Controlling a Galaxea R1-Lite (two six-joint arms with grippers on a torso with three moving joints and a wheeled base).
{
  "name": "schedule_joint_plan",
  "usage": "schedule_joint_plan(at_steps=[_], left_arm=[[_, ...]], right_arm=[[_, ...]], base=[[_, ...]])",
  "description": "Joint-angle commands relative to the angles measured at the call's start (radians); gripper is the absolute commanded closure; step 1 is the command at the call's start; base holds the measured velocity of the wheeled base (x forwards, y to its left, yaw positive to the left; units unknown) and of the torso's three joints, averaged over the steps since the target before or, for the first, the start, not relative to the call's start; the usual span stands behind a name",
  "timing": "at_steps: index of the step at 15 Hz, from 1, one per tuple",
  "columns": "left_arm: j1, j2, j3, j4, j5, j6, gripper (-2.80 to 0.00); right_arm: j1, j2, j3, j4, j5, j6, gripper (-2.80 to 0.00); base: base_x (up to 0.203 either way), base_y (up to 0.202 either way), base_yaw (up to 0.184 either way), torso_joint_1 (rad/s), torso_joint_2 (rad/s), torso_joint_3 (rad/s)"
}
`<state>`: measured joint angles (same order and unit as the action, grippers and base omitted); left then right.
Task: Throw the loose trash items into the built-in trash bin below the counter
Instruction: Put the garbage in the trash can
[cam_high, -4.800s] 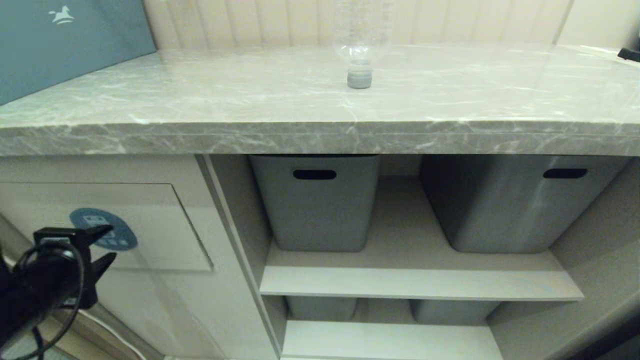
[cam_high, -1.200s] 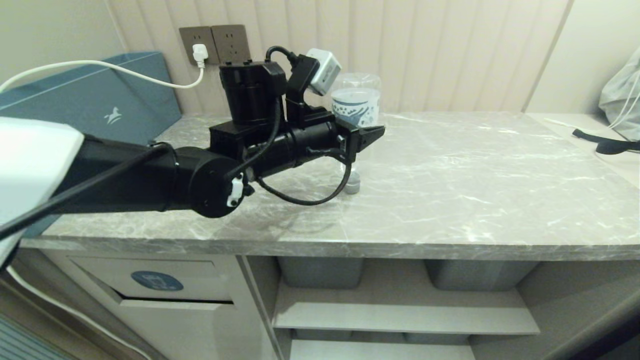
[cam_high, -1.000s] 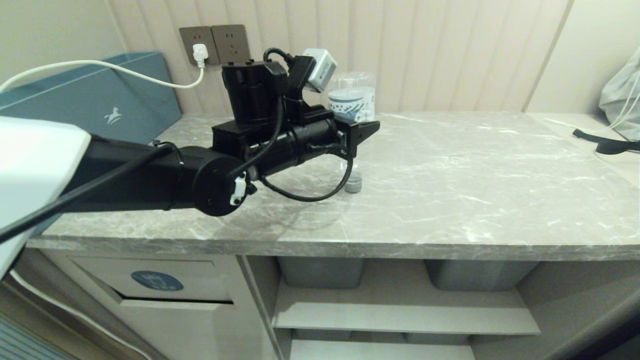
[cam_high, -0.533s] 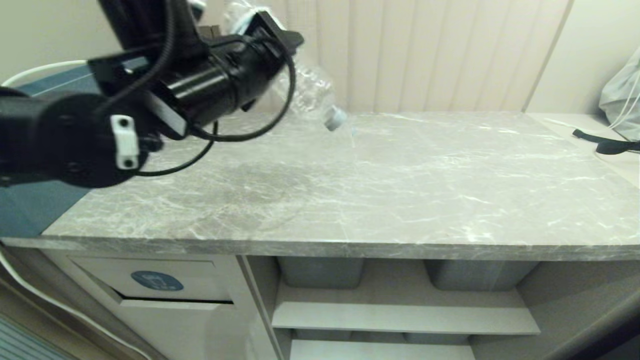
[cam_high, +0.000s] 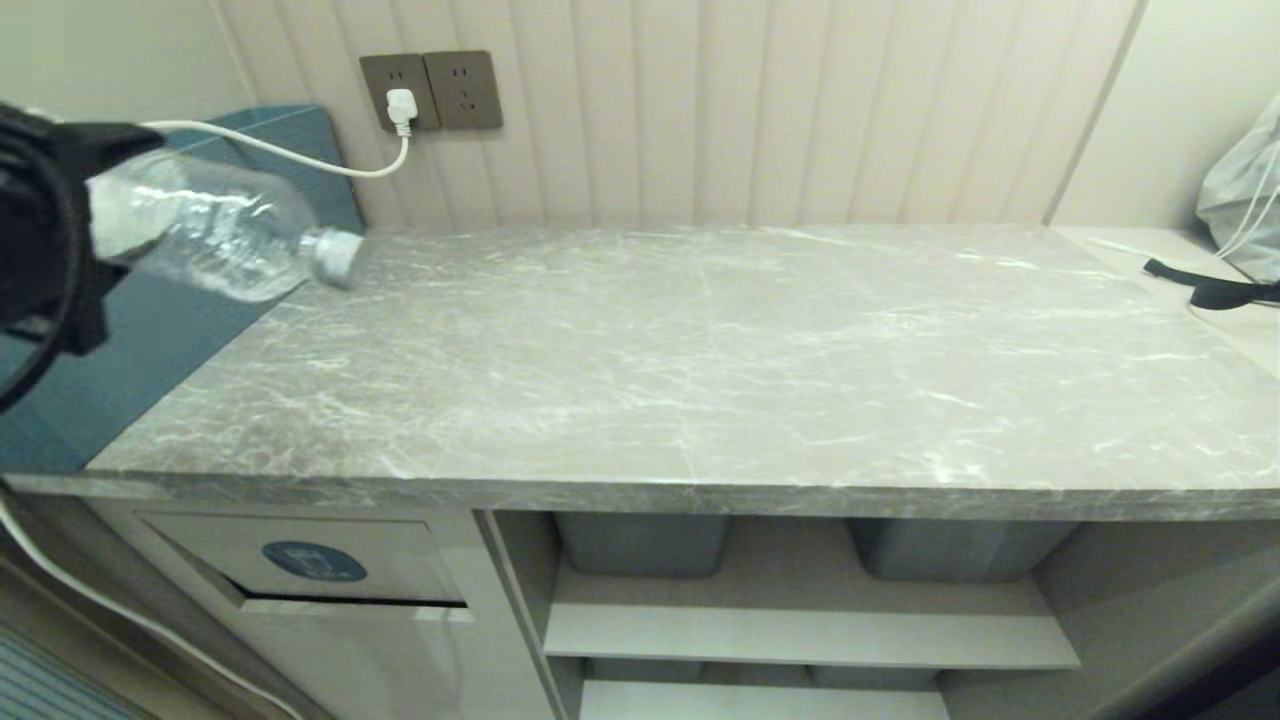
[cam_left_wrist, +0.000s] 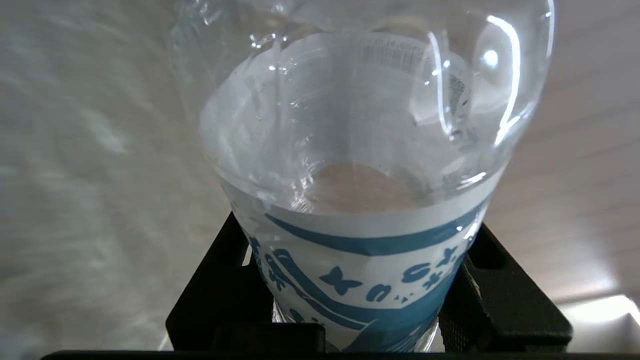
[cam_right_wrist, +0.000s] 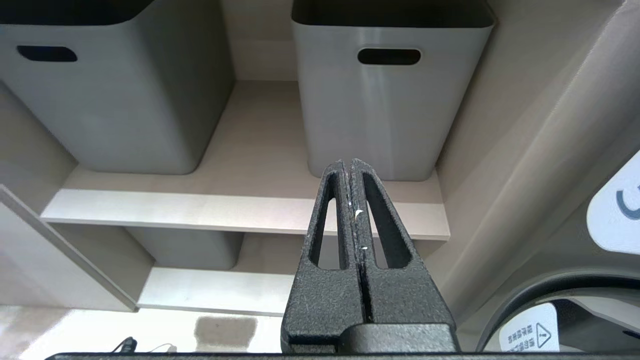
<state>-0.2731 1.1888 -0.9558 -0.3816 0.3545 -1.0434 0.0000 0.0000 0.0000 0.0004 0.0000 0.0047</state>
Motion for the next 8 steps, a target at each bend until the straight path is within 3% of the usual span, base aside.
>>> schedule_joint_plan(at_steps=[1, 4, 7, 8], left_arm=[[0.074, -0.169, 0.102, 0.006, 0.004, -0.023, 0.00], [0.189, -0.304, 0.240, 0.069, 0.011, -0.069, 0.00], [0.219, -0.359, 0.399, 0.169, 0.007, -0.166, 0.00], [0.217, -0.342, 0.436, 0.181, -0.023, -0.227, 0.00]], right_arm=[[0.000, 0.000, 0.000, 0.001, 0.000, 0.000, 0.00], [0.000, 0.000, 0.000, 0.001, 0.000, 0.000, 0.00], [0.000, 0.000, 0.000, 0.001, 0.000, 0.000, 0.00], [0.000, 0.000, 0.000, 0.001, 0.000, 0.000, 0.00]], base=[[0.000, 0.000, 0.000, -0.094, 0.21, 0.119], [0.000, 0.000, 0.000, -0.166, 0.39, 0.227], [0.000, 0.000, 0.000, -0.193, 0.47, 0.272], [0.000, 0.000, 0.000, -0.186, 0.49, 0.282]])
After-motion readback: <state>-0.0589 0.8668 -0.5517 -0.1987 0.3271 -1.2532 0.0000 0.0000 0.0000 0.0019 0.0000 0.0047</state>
